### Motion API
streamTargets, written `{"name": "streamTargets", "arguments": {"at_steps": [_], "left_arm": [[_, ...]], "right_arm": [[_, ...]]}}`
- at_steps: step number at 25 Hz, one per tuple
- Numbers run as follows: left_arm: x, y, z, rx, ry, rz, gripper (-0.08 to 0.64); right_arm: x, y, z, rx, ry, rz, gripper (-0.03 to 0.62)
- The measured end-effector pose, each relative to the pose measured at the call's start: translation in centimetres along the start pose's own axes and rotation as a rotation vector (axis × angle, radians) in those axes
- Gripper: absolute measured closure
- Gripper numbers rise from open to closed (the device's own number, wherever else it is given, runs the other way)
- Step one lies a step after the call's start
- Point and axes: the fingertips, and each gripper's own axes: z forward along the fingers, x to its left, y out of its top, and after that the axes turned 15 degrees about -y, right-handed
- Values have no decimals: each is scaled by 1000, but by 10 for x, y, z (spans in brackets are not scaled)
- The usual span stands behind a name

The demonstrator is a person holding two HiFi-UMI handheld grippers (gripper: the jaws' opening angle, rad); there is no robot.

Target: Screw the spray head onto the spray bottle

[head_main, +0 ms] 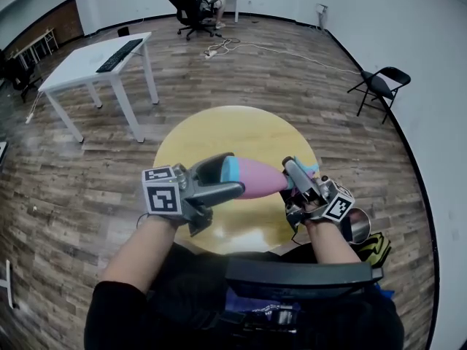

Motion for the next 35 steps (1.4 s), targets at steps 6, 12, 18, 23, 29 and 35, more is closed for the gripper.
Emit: {"name": "streamTargets", "arguments": {"at_steps": [6,12,18,23,29,35], "left_arm": [[-24,-50,33,465,-47,440,23],[23,-93,-10,1307,200,1453,23],[0,-21,-17,579,242,891,20],[-3,11,-13,-76,-6,-25,11],[-13,-66,24,606,46,584,17],[26,-99,-11,1288,257,1412,18]], "right_arm": [[1,-12,1,98,61,60,548],[-21,-34,-3,246,-41,233,546],[-13,-2,-2,59,-24,158,551],[-6,-6,-2,42,-55,-71,551],[-2,-24,-1,159,6,21,546],[-31,-43,-5,230,-107,262,548]]}}
